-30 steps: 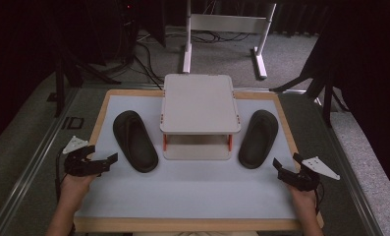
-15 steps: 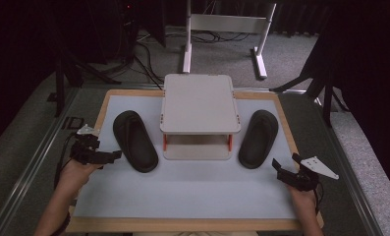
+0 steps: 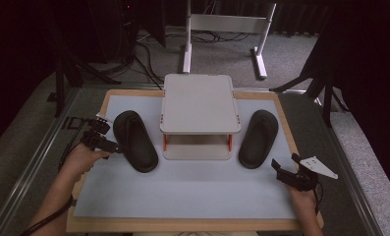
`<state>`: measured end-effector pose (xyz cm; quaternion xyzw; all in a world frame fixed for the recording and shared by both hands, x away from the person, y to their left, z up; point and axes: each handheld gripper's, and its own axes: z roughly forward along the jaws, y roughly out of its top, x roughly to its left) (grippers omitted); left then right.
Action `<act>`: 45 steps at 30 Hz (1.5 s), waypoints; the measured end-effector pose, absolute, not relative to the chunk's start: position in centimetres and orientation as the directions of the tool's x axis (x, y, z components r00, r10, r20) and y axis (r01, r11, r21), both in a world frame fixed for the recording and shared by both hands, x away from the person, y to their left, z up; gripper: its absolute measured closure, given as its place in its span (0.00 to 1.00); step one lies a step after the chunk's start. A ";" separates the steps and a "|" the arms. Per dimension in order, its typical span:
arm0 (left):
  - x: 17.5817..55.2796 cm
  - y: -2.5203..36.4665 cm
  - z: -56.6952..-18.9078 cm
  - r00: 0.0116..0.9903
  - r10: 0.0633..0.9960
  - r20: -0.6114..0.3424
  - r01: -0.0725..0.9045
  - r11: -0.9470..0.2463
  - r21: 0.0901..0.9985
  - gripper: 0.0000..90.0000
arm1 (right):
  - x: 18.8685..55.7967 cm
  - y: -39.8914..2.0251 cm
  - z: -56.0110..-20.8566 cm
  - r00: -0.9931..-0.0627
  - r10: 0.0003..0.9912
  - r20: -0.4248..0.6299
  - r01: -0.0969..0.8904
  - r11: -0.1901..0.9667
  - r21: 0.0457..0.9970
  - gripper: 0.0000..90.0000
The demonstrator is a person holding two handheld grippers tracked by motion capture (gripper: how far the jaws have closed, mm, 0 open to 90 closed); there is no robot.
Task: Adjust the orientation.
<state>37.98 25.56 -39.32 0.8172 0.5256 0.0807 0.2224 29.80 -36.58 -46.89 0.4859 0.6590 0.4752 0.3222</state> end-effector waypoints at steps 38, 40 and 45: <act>47.7 21.6 -42.0 0.391 0.918 -0.064 0.919 -0.387 0.077 0.65 | 29.9 -36.5 -47.0 -0.345 0.938 0.041 0.343 0.085 0.935 0.16; 47.8 21.5 -42.1 0.397 0.915 -0.063 0.917 -0.393 0.072 0.67 | 29.9 -36.5 -47.0 -0.345 0.938 0.041 0.343 0.086 0.935 0.16; 48.0 21.6 -41.5 0.416 0.908 -0.056 0.909 -0.412 0.069 0.71 | 29.9 -36.6 -47.0 -0.347 0.937 0.044 0.342 0.082 0.936 0.16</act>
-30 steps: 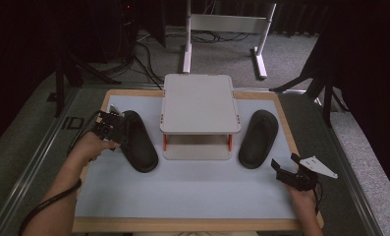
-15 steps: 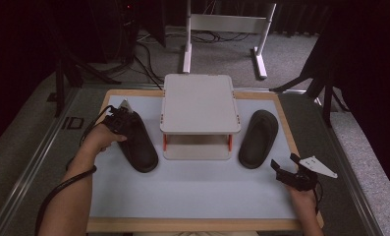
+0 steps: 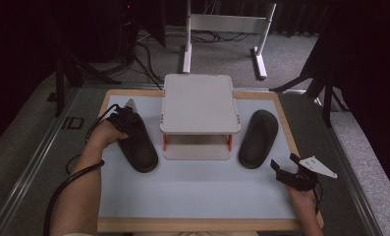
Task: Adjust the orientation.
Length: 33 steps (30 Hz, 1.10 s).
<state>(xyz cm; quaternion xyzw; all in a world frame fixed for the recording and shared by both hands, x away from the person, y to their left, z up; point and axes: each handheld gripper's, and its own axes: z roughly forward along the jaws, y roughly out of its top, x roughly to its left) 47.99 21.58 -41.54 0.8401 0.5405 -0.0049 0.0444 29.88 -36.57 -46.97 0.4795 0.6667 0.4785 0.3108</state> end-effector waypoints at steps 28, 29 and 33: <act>44.9 23.8 -42.0 0.691 0.722 0.019 0.708 -0.683 0.182 0.82 | 29.9 -36.4 -47.0 -0.352 0.935 0.034 0.343 0.095 0.934 0.16; 45.0 23.9 -42.0 0.684 0.729 0.012 0.716 -0.674 0.182 0.81 | 29.9 -36.4 -47.0 -0.352 0.935 0.033 0.343 0.096 0.934 0.17; 44.9 23.9 -41.8 0.672 0.741 0.004 0.728 -0.661 0.184 0.80 | 29.8 -36.4 -47.0 -0.355 0.934 0.029 0.339 0.100 0.935 0.17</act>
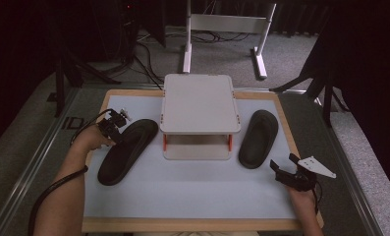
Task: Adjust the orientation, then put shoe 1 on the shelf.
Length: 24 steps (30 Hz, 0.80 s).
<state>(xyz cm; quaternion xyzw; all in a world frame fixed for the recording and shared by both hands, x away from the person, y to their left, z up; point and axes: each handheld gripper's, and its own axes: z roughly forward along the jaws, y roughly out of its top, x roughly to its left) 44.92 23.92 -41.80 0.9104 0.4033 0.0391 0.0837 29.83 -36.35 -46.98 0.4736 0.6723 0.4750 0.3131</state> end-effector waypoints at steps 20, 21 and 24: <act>40.2 24.9 -38.5 0.546 0.837 -0.047 0.812 -0.515 0.274 0.41 | 29.9 -36.5 -46.9 -0.373 0.926 0.060 0.354 0.082 0.932 0.17; 39.9 24.8 -38.6 0.550 0.834 -0.052 0.810 -0.517 0.276 0.41 | 29.9 -36.5 -46.9 -0.373 0.926 0.059 0.355 0.084 0.931 0.17; 38.7 23.9 -39.0 0.577 0.814 -0.057 0.793 -0.543 0.278 0.41 | 29.9 -36.4 -46.9 -0.374 0.926 0.056 0.355 0.087 0.931 0.17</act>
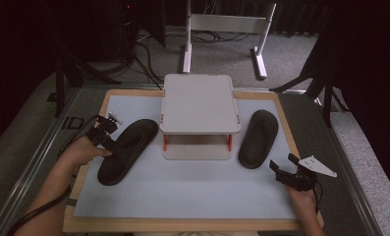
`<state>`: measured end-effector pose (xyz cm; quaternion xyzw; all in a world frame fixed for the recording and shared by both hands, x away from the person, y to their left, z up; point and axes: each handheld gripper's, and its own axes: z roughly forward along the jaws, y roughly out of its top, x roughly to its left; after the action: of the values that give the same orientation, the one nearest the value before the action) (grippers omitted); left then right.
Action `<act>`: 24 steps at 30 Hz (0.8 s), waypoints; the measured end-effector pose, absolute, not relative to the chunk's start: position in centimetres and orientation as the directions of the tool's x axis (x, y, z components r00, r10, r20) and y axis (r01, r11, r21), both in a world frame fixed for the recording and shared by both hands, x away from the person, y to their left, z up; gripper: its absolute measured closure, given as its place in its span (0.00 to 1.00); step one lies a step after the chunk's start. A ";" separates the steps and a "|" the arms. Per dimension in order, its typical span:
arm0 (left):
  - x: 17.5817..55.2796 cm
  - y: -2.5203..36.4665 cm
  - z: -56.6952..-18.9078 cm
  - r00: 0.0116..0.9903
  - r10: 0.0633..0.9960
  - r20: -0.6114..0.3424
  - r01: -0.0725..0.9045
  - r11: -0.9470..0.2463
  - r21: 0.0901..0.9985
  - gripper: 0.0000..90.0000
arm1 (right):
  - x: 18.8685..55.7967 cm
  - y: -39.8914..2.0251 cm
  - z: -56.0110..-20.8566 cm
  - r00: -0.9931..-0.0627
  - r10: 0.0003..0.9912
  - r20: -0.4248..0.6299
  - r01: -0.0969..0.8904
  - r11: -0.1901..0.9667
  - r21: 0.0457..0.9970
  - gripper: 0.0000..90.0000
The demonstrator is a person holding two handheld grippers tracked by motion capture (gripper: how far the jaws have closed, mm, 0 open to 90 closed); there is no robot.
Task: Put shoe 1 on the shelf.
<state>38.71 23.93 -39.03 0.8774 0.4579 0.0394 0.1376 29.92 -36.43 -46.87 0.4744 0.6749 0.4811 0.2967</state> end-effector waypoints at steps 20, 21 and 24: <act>39.1 18.9 -41.8 0.671 0.742 -0.007 0.734 -0.662 0.152 0.55 | 30.0 -36.4 -46.9 -0.375 0.925 0.057 0.360 0.088 0.929 0.17; 39.3 19.0 -41.8 0.669 0.743 -0.009 0.734 -0.660 0.158 0.56 | 30.0 -36.4 -46.9 -0.376 0.925 0.057 0.360 0.090 0.928 0.17; 40.0 19.1 -42.0 0.673 0.739 -0.028 0.731 -0.659 0.175 0.63 | 30.0 -36.4 -46.9 -0.376 0.925 0.054 0.360 0.092 0.928 0.17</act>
<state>40.01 19.15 -41.96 0.9105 0.4038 0.0228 0.0863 30.03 -36.39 -46.90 0.4742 0.6776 0.4786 0.2950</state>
